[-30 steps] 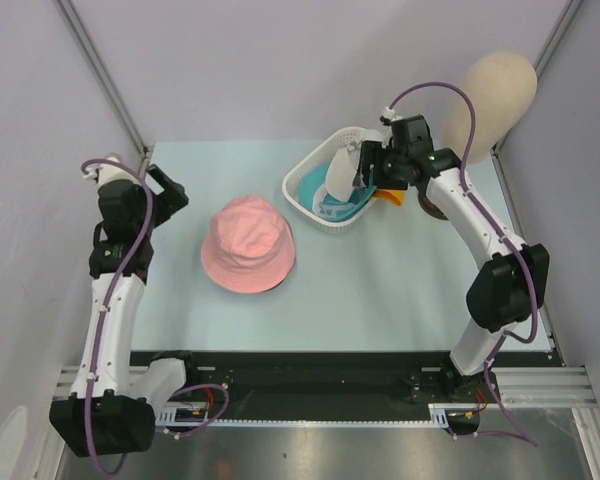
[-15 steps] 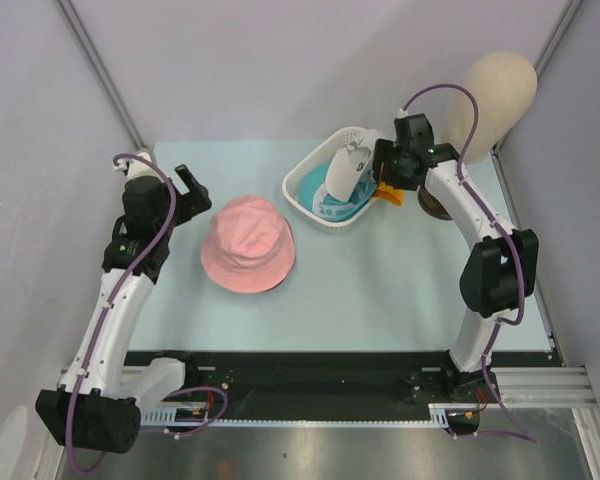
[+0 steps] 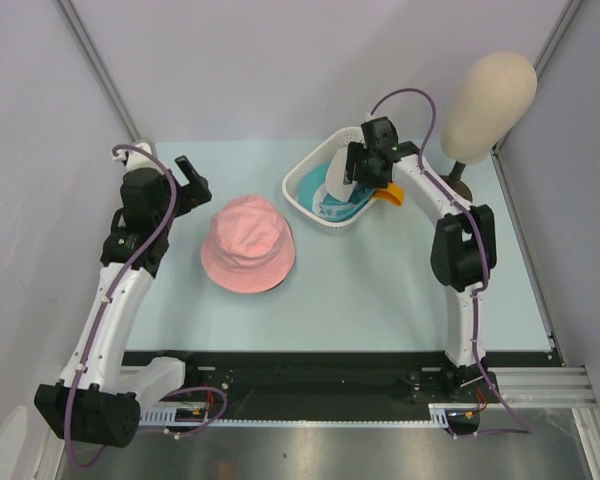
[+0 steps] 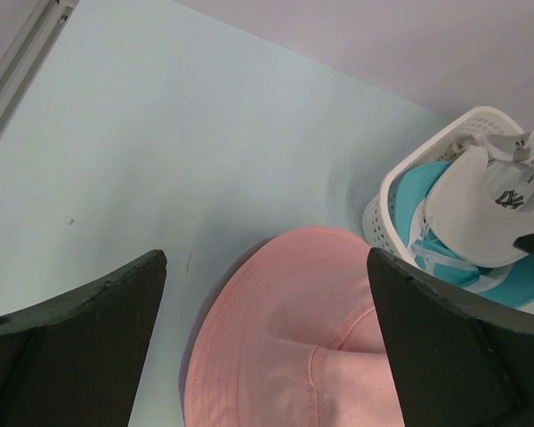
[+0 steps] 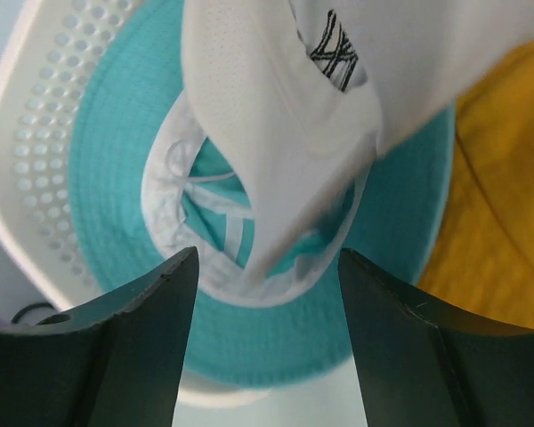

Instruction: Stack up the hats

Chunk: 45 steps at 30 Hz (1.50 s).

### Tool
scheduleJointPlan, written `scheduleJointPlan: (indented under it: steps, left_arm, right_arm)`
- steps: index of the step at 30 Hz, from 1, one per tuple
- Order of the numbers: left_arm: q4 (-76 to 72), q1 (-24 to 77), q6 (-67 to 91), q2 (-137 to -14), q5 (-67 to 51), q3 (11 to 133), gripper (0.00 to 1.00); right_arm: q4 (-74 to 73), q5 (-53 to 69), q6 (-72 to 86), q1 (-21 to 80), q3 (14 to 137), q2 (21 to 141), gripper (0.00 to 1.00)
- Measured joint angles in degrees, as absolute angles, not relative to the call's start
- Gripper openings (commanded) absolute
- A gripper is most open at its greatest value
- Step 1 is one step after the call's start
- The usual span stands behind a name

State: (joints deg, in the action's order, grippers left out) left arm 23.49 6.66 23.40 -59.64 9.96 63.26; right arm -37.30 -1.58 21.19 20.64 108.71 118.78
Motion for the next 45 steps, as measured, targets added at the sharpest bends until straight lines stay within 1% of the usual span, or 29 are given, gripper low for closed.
scheduleJointPlan:
  steps: [2, 3, 4, 6, 7, 8, 12, 17, 21, 23, 27, 30, 34, 40, 45]
  left_arm:
    - [23.27, 6.66, 23.29, -59.7, 9.93, 63.66, 1.0]
    - [23.27, 6.66, 23.22, -59.77, 9.91, 63.83, 1.0]
    - [23.24, 6.66, 23.09, -59.92, 9.91, 64.03, 1.0]
    - [23.27, 6.7, 22.9, -60.27, 9.89, 64.55, 1.0]
    - [23.24, 6.79, 22.87, -60.51, 9.89, 64.88, 0.98]
    - [23.27, 6.9, 22.81, -60.73, 9.89, 65.19, 0.97]
    - [23.07, 8.47, 21.43, -62.15, 9.72, 67.37, 0.96]
    - [20.38, 14.44, 17.61, -66.72, 7.11, 73.17, 0.97]
    - [17.89, 19.2, 15.35, -70.48, 1.74, 76.97, 0.97]
    - [17.23, 21.61, 14.87, -73.49, -1.48, 80.4, 0.97]
    - [16.38, 27.83, 12.64, -78.17, -4.01, 86.11, 0.99]
    - [16.93, 33.87, 8.82, -81.1, -3.7, 90.8, 1.0]
    - [17.04, 38.44, 4.08, -81.65, -3.31, 93.41, 1.0]
    - [16.73, 43.33, -3.2, -78.63, 1.37, 93.32, 1.0]
    - [16.14, 47.46, -8.58, -77.47, 7.46, 93.32, 1.0]
  right_arm:
    - [-37.5, -2.04, 21.21, 20.64, 111.11, 122.32, 0.61]
    - [-37.47, -2.35, 21.17, 20.62, 112.55, 124.01, 0.55]
    - [-37.58, -2.61, 21.06, 20.62, 114.02, 125.56, 0.39]
    - [-38.09, -3.16, 20.67, 20.62, 118.13, 129.05, 0.18]
    - [-38.39, -3.62, 20.6, 20.62, 120.07, 130.45, 0.03]
    - [-39.35, -4.27, 20.49, 20.62, 121.89, 131.55, 0.0]
    - [-41.82, -5.56, 19.33, 20.34, 126.58, 133.1, 0.0]
    - [-43.75, -5.04, 15.62, 20.47, 126.63, 129.34, 0.0]
    - [-46.06, -1.93, 12.64, 20.51, 125.62, 121.75, 0.0]
    - [-47.07, 0.19, 10.96, 20.69, 125.05, 116.14, 0.0]
    - [-47.72, 4.8, 7.35, 22.2, 122.02, 104.68, 0.0]
    - [-49.43, 9.06, 4.86, 25.45, 119.33, 97.14, 0.0]
    - [-52.82, 13.39, 2.98, 29.95, 116.31, 91.2, 0.0]
    - [-58.0, 16.73, 2.28, 32.12, 110.87, 86.94, 0.0]
    - [-61.52, 18.59, 1.54, 34.7, 110.41, 85.43, 0.0]
